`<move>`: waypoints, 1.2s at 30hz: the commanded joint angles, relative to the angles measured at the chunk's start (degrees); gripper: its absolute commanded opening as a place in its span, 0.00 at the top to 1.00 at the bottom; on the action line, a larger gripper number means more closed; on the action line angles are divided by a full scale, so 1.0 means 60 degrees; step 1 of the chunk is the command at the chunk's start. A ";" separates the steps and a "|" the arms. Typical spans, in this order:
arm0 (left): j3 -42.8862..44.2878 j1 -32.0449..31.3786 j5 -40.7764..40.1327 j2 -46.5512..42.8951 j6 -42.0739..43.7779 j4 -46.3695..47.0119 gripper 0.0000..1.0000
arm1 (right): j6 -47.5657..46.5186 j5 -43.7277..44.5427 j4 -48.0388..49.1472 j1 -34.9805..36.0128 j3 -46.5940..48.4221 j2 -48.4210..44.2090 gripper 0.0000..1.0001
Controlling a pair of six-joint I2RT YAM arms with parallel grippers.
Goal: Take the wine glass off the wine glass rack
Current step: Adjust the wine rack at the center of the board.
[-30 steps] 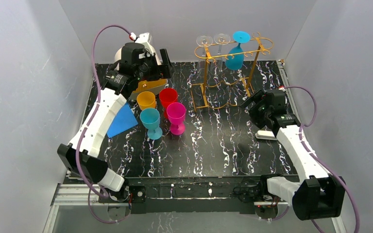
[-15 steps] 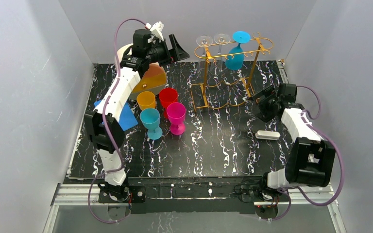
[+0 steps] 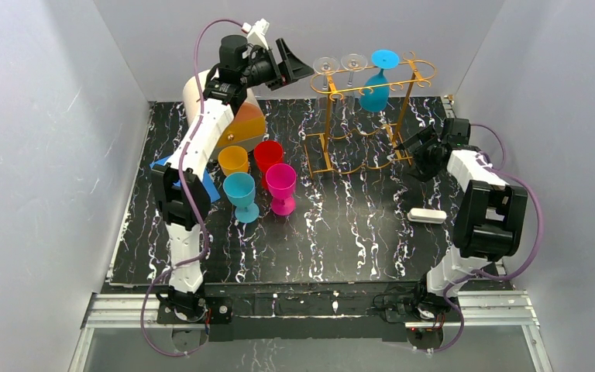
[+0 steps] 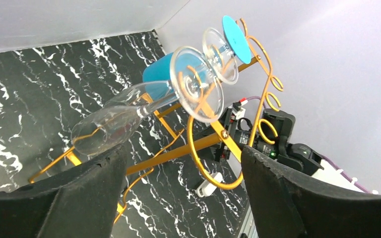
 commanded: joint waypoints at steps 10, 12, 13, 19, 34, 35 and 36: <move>0.0606 -0.0733 0.0761 0.0162 -0.0335 0.0433 0.33 | -0.0606 -0.0304 0.0309 -0.0071 0.1249 0.1408 0.01; 0.0544 -0.0842 0.0669 0.0101 -0.0377 0.0450 0.37 | -0.0633 -0.0399 0.0487 -0.0065 0.1391 0.1554 0.01; 0.0451 -0.0859 0.0575 0.0035 -0.0431 0.0447 0.38 | -0.0683 -0.0442 0.0530 -0.0059 0.1498 0.1629 0.01; -0.0423 -0.1024 0.0313 -0.0368 -0.0892 0.0857 0.45 | -0.1104 -0.0662 0.0248 -0.0065 0.2292 0.2327 0.01; -0.2377 -0.1667 -0.0477 -0.1536 -0.2603 0.2693 0.55 | -0.1822 -0.0826 -0.0647 -0.0065 0.4157 0.3381 0.01; -0.2576 -0.1700 -0.0533 -0.1663 -0.2800 0.2918 0.55 | -0.1822 -0.0849 -0.0721 -0.0081 0.4295 0.3459 0.01; -0.2762 -0.1724 -0.0593 -0.1769 -0.3001 0.3134 0.55 | -0.1822 -0.0832 -0.0796 -0.0083 0.4432 0.3535 0.01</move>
